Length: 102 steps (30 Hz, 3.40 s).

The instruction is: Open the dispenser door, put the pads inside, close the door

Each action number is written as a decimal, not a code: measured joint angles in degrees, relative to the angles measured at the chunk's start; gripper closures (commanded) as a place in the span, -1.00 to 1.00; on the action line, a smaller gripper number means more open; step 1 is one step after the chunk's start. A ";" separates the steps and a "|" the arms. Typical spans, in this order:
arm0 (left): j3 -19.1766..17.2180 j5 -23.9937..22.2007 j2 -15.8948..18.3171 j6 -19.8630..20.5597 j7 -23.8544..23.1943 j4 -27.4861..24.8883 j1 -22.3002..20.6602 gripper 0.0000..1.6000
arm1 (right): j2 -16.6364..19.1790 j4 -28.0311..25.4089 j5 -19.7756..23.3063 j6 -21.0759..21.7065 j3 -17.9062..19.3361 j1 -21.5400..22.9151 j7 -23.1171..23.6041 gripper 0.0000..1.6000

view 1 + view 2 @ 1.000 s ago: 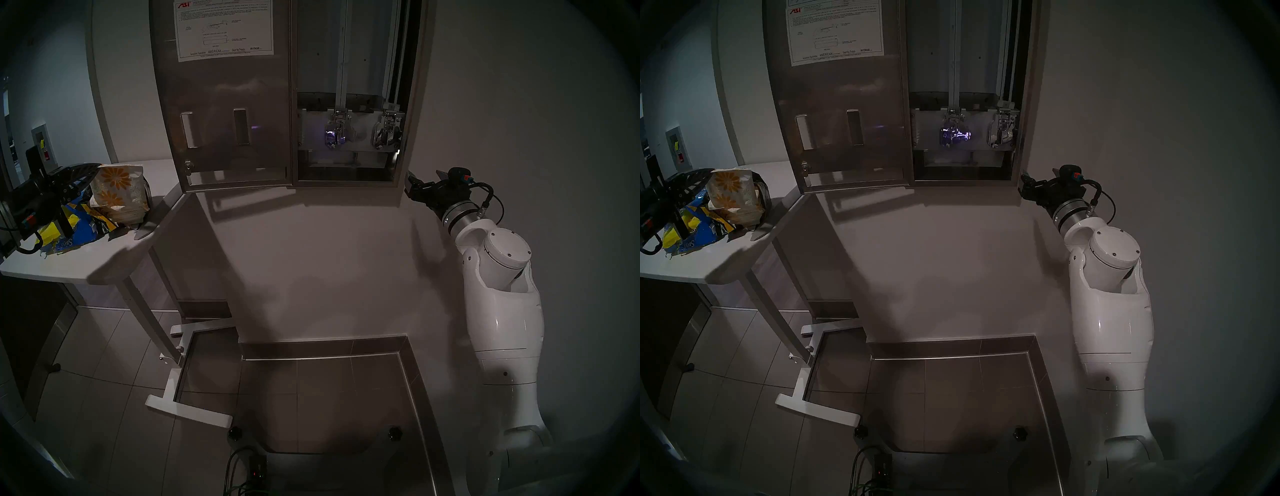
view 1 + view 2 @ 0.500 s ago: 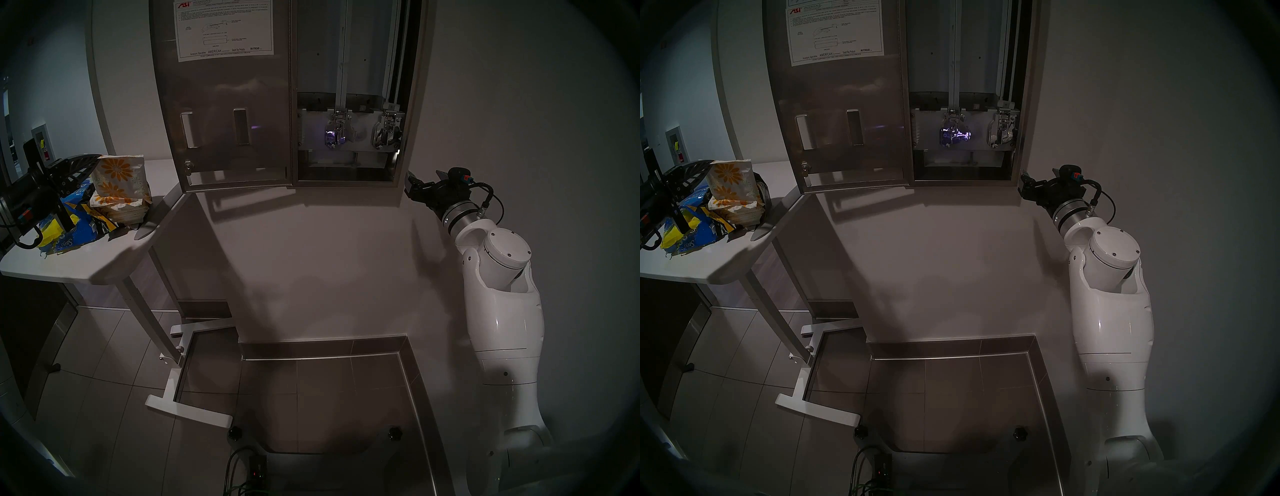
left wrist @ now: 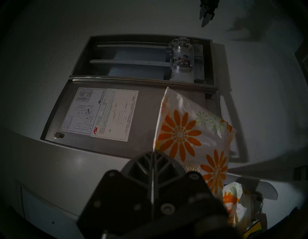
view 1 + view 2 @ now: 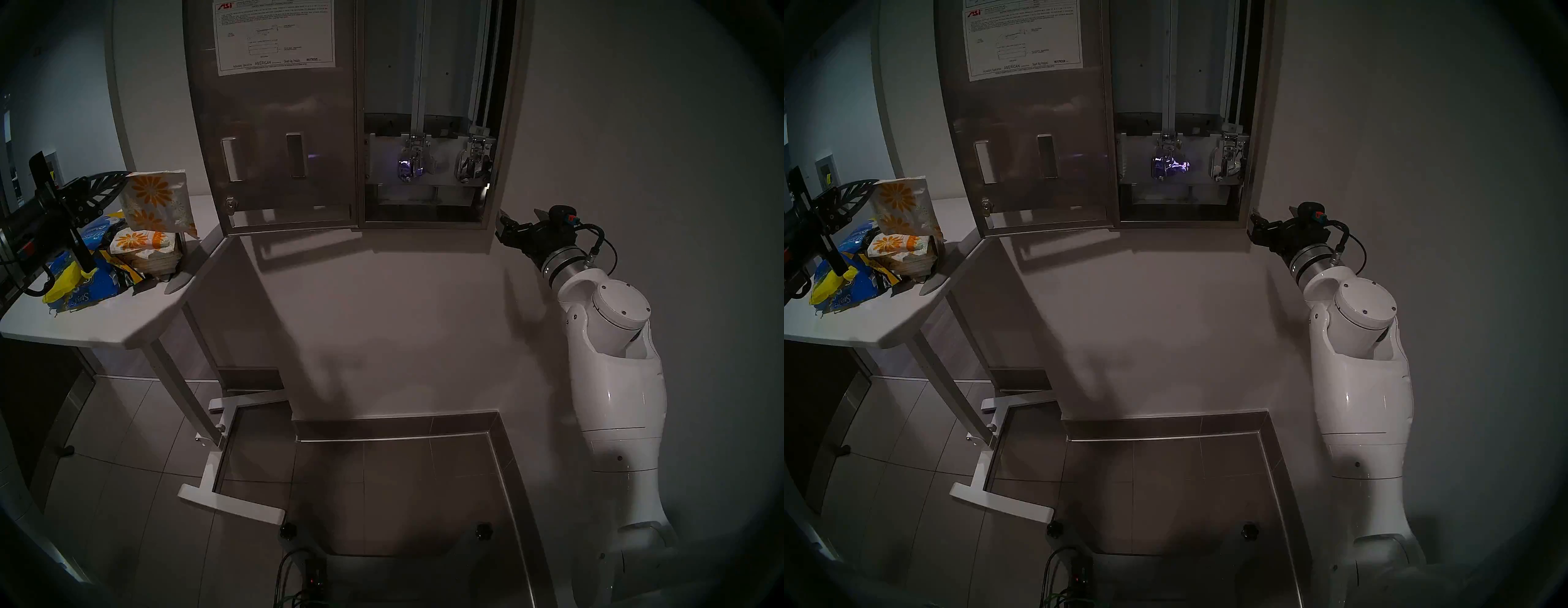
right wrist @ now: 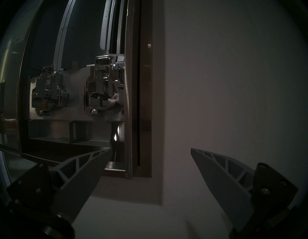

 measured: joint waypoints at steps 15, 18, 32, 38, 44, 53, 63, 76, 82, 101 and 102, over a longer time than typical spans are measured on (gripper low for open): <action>2.92 -4.66 -1.88 7.14 -0.05 -4.49 -0.07 1.00 | 0.14 0.00 0.16 0.00 -0.09 -0.02 -0.12 -1.00; 3.47 -5.00 -2.19 7.82 0.06 -5.08 -0.15 1.00 | 0.17 0.00 0.17 -0.01 -0.11 -0.02 -0.15 -1.00; 7.63 -6.18 -4.30 13.40 1.61 -10.16 -0.89 1.00 | 0.29 0.00 0.29 -0.01 -0.21 -0.05 -0.26 -1.00; 10.16 -4.70 -5.05 15.07 2.70 -12.14 -1.05 1.00 | 0.35 0.00 0.34 -0.01 -0.23 -0.06 -0.31 -1.00; 13.83 -1.45 -5.50 16.75 4.05 -12.74 -1.35 1.00 | 0.40 0.00 0.39 -0.01 -0.27 -0.06 -0.37 -1.00; 19.19 2.18 -5.33 18.27 5.48 -12.86 -2.28 1.00 | 0.48 0.00 0.48 -0.02 -0.31 -0.08 -0.42 -1.00; 20.88 4.15 -5.08 19.13 6.18 -12.87 -3.08 1.00 | 0.56 0.00 0.59 -0.02 -0.37 -0.09 -0.51 -1.00; 20.85 4.52 -5.04 19.39 6.33 -12.87 -3.56 1.00 | 0.65 0.00 0.69 -0.02 -0.44 -0.10 -0.61 -1.00; 20.84 4.42 -5.04 19.19 6.33 -12.87 -3.67 1.00 | 0.70 0.00 0.74 -0.02 -0.47 -0.10 -0.65 -1.00; 31.00 3.86 -2.81 20.16 8.16 -12.88 -8.61 1.00 | 0.87 0.02 0.95 -0.02 -0.57 -0.13 -0.75 -1.00; 32.15 3.90 -2.50 20.43 8.62 -12.89 -9.19 1.00 | 0.88 0.03 0.97 -0.02 -0.57 -0.13 -0.76 -1.00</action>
